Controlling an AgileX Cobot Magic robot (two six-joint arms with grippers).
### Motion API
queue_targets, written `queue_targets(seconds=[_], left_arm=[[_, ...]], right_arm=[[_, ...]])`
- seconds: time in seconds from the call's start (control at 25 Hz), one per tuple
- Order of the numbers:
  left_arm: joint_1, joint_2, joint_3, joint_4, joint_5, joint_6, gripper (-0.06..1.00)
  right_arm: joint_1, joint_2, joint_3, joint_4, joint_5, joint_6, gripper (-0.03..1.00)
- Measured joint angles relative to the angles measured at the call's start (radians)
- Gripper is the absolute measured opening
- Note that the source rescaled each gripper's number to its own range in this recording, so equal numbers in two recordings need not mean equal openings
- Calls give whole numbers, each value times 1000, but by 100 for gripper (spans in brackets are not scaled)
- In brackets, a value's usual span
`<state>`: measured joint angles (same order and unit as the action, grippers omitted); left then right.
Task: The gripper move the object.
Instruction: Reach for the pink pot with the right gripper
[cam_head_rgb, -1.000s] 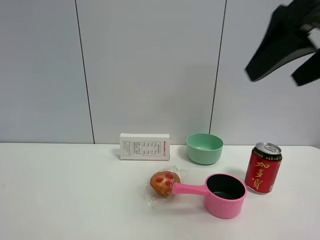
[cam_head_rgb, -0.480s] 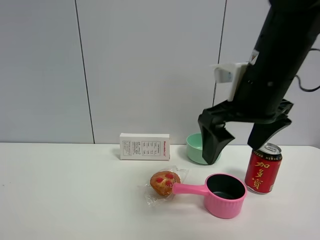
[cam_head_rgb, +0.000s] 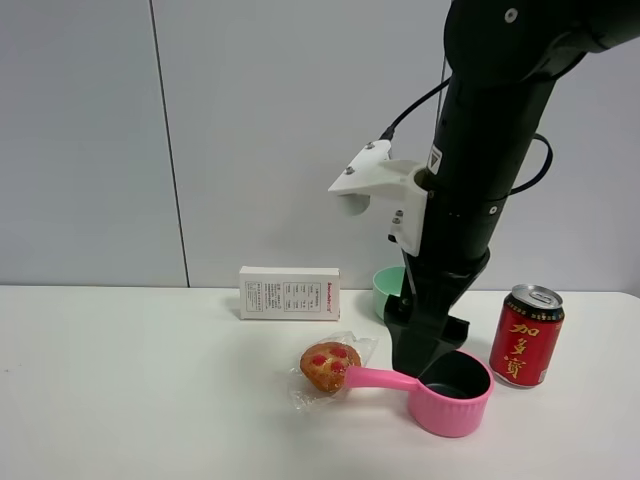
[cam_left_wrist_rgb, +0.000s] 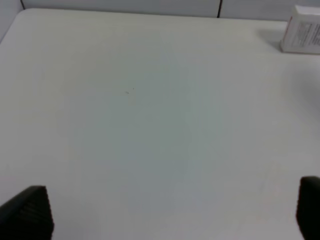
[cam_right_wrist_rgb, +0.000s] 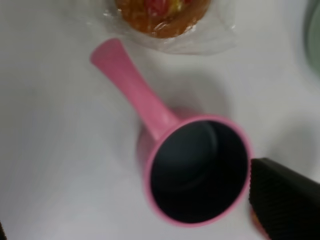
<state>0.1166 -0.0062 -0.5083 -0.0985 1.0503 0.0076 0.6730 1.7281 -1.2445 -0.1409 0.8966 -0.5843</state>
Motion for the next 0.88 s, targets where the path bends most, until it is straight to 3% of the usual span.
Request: queue_targets(seconds=[0.24, 0.88], left_arm=[[0, 0, 0, 0, 0, 0, 100], [0, 0, 0, 0, 0, 0, 100]], right_arm=[[0, 71, 0, -85, -28, -18, 93], [0, 204, -1, -62, -168, -26, 87]])
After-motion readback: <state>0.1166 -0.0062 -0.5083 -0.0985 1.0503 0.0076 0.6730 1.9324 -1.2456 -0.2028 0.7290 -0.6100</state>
